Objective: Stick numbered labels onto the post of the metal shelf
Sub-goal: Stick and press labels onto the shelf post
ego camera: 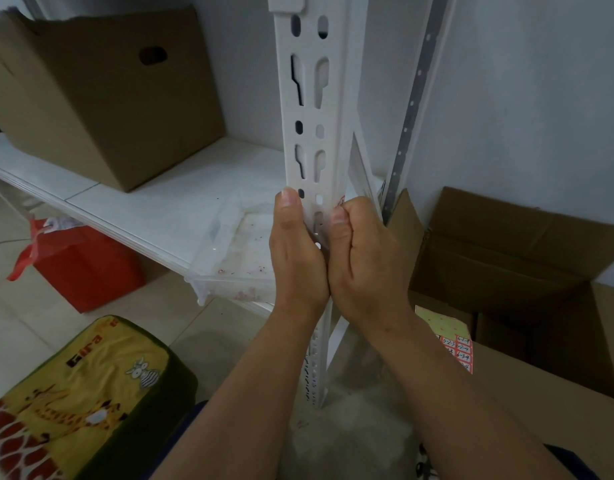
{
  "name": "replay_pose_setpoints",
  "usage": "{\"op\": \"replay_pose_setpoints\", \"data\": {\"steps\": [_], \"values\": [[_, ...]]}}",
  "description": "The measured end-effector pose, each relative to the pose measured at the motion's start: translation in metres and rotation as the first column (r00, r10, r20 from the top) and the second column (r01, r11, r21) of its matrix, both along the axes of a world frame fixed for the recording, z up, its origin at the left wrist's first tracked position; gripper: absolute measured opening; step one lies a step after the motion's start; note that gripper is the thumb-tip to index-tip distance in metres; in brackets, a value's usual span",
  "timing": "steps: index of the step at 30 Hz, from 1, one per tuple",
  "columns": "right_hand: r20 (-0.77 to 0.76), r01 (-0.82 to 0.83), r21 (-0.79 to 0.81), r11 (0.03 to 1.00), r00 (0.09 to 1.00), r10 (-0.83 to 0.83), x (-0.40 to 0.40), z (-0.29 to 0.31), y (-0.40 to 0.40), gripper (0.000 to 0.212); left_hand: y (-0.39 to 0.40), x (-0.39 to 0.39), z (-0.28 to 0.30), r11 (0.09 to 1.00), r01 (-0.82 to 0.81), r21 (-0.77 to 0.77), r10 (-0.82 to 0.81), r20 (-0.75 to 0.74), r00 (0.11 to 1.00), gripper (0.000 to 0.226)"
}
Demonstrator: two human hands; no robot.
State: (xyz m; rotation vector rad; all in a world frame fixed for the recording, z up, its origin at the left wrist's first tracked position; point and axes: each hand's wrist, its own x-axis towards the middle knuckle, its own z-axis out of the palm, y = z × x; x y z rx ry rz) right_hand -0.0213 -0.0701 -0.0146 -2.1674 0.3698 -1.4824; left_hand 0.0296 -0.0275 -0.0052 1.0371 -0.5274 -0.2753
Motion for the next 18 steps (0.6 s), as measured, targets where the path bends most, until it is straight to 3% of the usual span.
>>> {"op": "replay_pose_setpoints", "data": {"steps": [10,14,18], "values": [[0.028,-0.07,0.082,0.994,0.997,0.068,0.0,0.01,0.005,0.019,-0.001,-0.001,0.0,0.999,-0.023,-0.03,0.024,0.022,0.999,0.051],[0.042,-0.123,0.165,0.979,0.992,0.118,-0.001,0.012,0.006,0.022,-0.001,-0.002,-0.001,1.0,-0.025,-0.018,0.025,0.023,0.999,0.076],[0.085,-0.214,0.355,0.91,0.977,0.197,-0.002,0.013,0.008,0.023,-0.002,-0.003,-0.001,0.998,-0.054,0.019,0.054,0.028,0.998,0.078]]}}
